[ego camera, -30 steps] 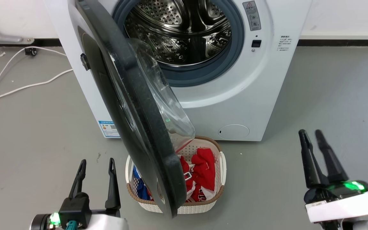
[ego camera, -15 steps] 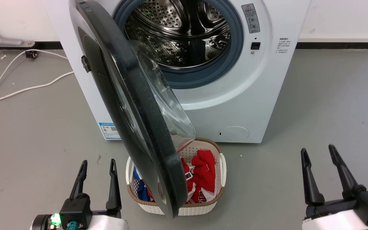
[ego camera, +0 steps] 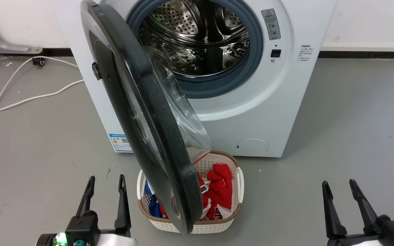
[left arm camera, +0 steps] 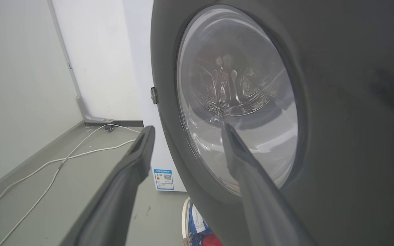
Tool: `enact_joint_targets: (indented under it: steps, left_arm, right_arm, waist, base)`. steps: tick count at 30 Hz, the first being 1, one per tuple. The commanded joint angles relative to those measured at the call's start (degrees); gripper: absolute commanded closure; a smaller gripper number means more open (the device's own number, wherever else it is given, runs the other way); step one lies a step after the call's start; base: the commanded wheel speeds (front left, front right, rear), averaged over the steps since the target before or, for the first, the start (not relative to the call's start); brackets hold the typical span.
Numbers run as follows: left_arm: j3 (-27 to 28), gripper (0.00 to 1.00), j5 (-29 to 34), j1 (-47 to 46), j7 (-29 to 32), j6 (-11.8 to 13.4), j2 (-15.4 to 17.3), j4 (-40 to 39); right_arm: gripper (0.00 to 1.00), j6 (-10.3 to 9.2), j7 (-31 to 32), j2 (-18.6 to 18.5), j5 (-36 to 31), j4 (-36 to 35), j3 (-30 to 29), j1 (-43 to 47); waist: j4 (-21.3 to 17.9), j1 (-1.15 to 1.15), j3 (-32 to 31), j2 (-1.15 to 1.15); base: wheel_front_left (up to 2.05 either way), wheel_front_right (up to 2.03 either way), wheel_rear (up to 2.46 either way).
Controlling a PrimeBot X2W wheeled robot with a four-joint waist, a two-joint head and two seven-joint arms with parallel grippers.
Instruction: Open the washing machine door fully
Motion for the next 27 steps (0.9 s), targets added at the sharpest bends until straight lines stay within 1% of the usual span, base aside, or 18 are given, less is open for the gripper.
enact_joint_targets:
  steps: [1, 11, 12, 13, 14, 21, 27]
  left_arm:
    - [-0.01, 0.00, -0.16, 0.55, -0.16, 0.28, -0.06, 0.13]
    - [0.34, 0.00, -0.61, 0.79, -0.16, 0.36, -0.06, 0.46]
    - [0.39, 0.36, -0.73, 0.78, -0.16, 0.45, -0.05, 0.46]
    - [0.45, 0.92, -0.83, 0.76, -0.16, 0.54, -0.05, 0.45]
    - [0.48, 1.00, -0.80, 0.75, -0.16, 0.61, -0.06, 0.46]
    - [1.35, 1.00, -0.48, -0.18, -0.16, 0.34, -0.05, -0.45]
    - [2.95, 1.00, 0.89, -2.36, -0.16, 0.16, 0.25, -5.70]
  right_arm:
    - [0.00, -0.01, -0.10, 0.22, 0.43, 0.21, 0.02, 0.90]
    - [0.00, -0.01, -0.10, 0.22, 0.76, 0.07, -0.18, 0.96]
    - [0.00, -0.01, -0.10, 0.22, 0.81, 0.05, -0.21, 0.94]
    - [0.00, -0.01, -0.10, 0.22, 0.84, 0.05, -0.21, 0.92]
    - [0.00, -0.01, -0.10, 0.22, 0.85, 0.06, -0.17, 0.89]
    - [0.00, -0.01, -0.10, 0.23, 0.93, 0.00, -0.15, 0.57]
    - [0.00, -0.01, -0.10, 0.23, 1.13, -0.44, -0.31, 0.65]
  waist:
    - [0.04, 0.00, -0.11, 0.00]
    - [0.03, 0.00, -0.39, 0.00]
    - [0.04, 0.00, -0.40, 0.00]
    - [0.04, 0.00, -0.42, 0.00]
    - [0.05, 0.00, -0.44, 0.00]
    - [0.04, 0.00, -0.74, 0.00]
    - [0.17, 0.00, -1.06, 0.00]
  base:
    - [0.00, 0.00, 0.00]
    - [0.00, 0.00, 0.00]
    - [0.00, 0.00, 0.00]
    - [0.00, 0.00, 0.00]
    - [0.00, 0.00, 0.00]
    - [0.00, 0.00, 0.00]
    - [0.00, 0.00, 0.00]
